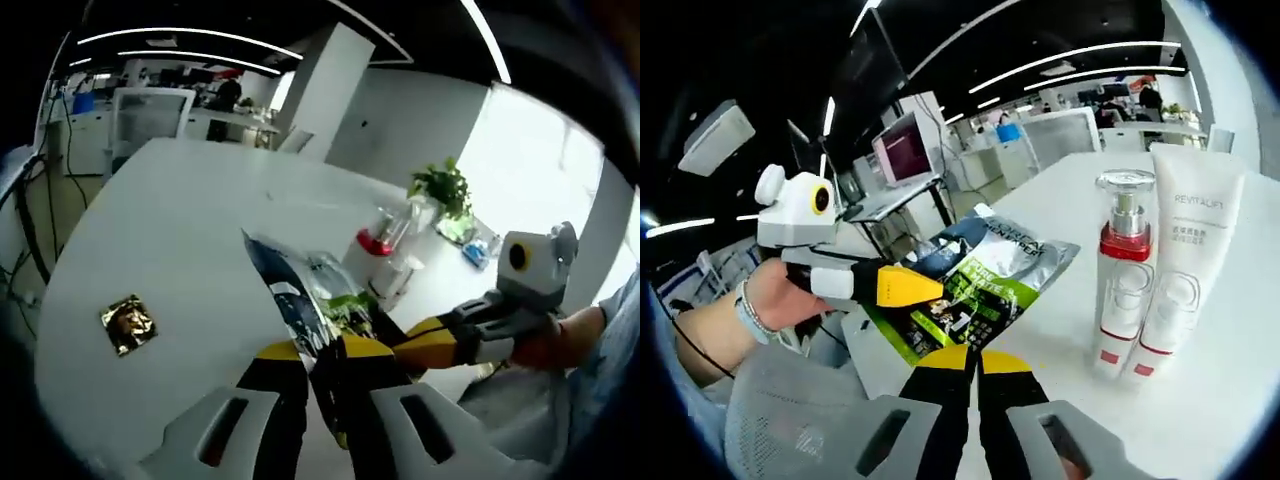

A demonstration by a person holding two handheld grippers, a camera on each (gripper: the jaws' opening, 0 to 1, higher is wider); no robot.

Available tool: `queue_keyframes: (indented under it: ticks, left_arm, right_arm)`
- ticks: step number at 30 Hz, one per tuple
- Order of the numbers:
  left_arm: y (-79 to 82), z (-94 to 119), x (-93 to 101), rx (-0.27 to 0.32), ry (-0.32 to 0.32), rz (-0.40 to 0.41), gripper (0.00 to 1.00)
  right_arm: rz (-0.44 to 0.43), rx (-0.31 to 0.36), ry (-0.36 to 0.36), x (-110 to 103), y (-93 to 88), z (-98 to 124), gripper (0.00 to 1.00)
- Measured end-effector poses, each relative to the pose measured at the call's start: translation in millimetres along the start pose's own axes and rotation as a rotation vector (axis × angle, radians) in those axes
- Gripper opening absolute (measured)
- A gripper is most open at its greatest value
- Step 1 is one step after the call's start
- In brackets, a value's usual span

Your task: Arrange the skincare products in the storage area until every visible bottle or jar stands upright without overlapping.

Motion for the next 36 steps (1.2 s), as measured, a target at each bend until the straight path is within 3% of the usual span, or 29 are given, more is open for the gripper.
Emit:
queue_keyframes:
  ticks: [4,8,10,14,19,20,24,26,27,29,31,32,36]
  left_arm:
    - [-2.8,-15.7,-3.9,-0.01,0.074,0.025,0.05]
    - [-10.0,-30.1,-11.4,-0.032,0.148,0.056,0.01]
    - [-14.8,-34.2,-14.1,-0.03,0.176,0.026,0.01]
    - [-27.5,-41.8,-13.8,-0.025,0.171,0.008,0.01]
    - [-50.0,-56.6,-13.9,-0.098,0.17,-0.007,0.01]
    - [-51.3,-58.0,-13.7,-0.091,0.168,-0.008,0.01]
    - [-59.9,-60.3,-18.8,-0.121,0.173,0.045,0.0]
    - [-68.3,-59.2,-22.3,-0.167,0.193,0.026,0.0]
    - [-68.7,-59.9,-22.7,-0.155,0.187,0.029,0.0]
    - [-67.0,-59.5,-21.6,-0.149,0.178,0.062,0.0]
    - [-66.9,-60.7,-21.5,-0.146,0.178,0.011,0.0]
    - [-66.9,-62.0,-20.7,-0.141,0.178,-0.032,0.0]
    - [-68.3,-65.3,-13.4,-0.135,0.135,-0.03,0.01]
  right_arm:
    - [0.058,-0.056,-0.088,6.8,-3.0,-12.0,0.0]
    - [0.007,-0.077,-0.146,10.7,-9.5,-26.7,0.0]
    - [0.068,-0.062,-0.189,14.5,-9.3,-28.5,0.0]
    - [0.174,-0.083,-0.211,21.0,-19.0,-29.3,0.0]
    - [0.171,-0.141,-0.233,27.7,-32.4,-30.8,0.0]
    - [0.179,-0.145,-0.24,28.4,-33.6,-30.7,0.0]
    - [0.186,-0.215,-0.257,31.8,-43.2,-28.0,0.0]
    - [0.271,-0.175,-0.32,38.0,-33.8,-23.7,0.0]
    - [0.317,-0.171,-0.328,36.4,-30.0,-21.6,0.0]
    - [0.342,-0.165,-0.257,26.5,-31.2,-26.7,0.0]
    - [0.341,-0.187,-0.193,17.1,-39.9,-33.7,0.0]
    - [0.358,-0.191,-0.184,15.7,-42.2,-36.4,0.0]
    - [0.477,-0.269,-0.199,20.6,-56.9,-45.2,0.0]
Point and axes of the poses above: the point that each gripper's makers call its tool centre point, and the gripper's own axes: z roughly backward along the fingers, x roughly to its right, y roughly out of its top, the point moved 4 cm from there along z, roughly backward along the fingers, and after that the axes turned 9 degrees about y, right-handed, at the moved point
